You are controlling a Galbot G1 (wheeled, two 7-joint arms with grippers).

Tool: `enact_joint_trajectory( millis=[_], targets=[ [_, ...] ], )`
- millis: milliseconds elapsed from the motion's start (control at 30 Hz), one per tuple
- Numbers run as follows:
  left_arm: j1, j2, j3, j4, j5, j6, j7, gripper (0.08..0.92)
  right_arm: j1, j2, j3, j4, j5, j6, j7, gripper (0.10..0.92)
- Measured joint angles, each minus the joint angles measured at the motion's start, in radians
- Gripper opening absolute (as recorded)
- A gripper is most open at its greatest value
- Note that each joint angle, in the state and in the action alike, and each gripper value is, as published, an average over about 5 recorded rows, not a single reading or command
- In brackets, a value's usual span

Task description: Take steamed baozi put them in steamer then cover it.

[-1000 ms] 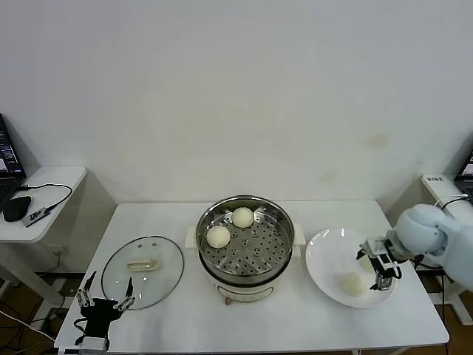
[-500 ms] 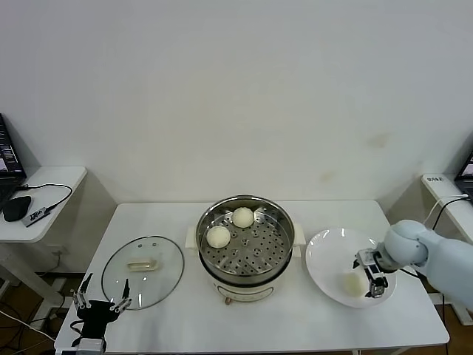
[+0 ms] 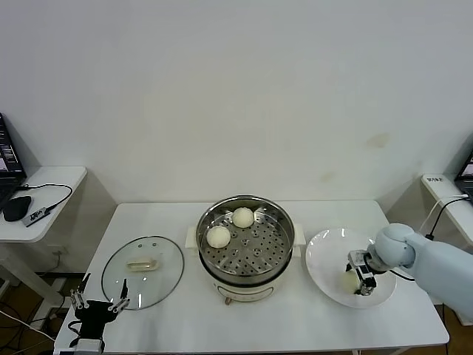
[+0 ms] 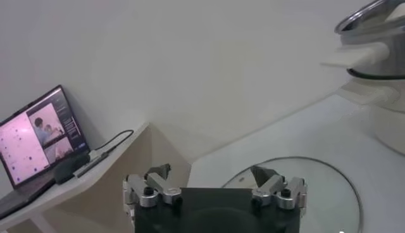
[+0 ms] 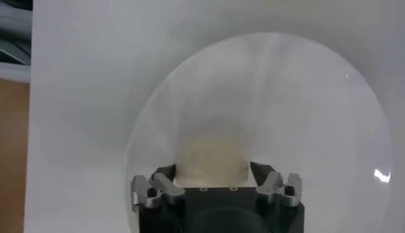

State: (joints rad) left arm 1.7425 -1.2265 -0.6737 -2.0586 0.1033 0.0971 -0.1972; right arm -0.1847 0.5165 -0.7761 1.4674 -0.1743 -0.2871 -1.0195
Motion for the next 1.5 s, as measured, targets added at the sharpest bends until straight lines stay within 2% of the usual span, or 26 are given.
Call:
enact_joint_trajectory(
  millis=[433,767,1133,1500],
  targets=[
    [-0.003,0.007,0.002,-0.005,-0.003,-0.002,-0.001,0.823,0.134,-0.029,-0.035,0.018,0.058,-0.013,-0.063,0.645],
    [-0.008,0.012,0.006,-0.010,-0.006,-0.002,-0.002,0.823,0.381,-0.005,-0.102,0.012,0.152,-0.026,-0.106,0.645],
    [0.002,0.006,-0.003,-0.016,-0.007,-0.002,-0.005,0.823,0.672,0.140,-0.238,0.032,0.280,-0.053,-0.092,0.653],
    [0.013,-0.007,-0.026,-0.028,-0.009,-0.002,-0.005,0.823,0.746,0.318,-0.351,0.097,0.371,-0.021,-0.031,0.653]
  ],
)
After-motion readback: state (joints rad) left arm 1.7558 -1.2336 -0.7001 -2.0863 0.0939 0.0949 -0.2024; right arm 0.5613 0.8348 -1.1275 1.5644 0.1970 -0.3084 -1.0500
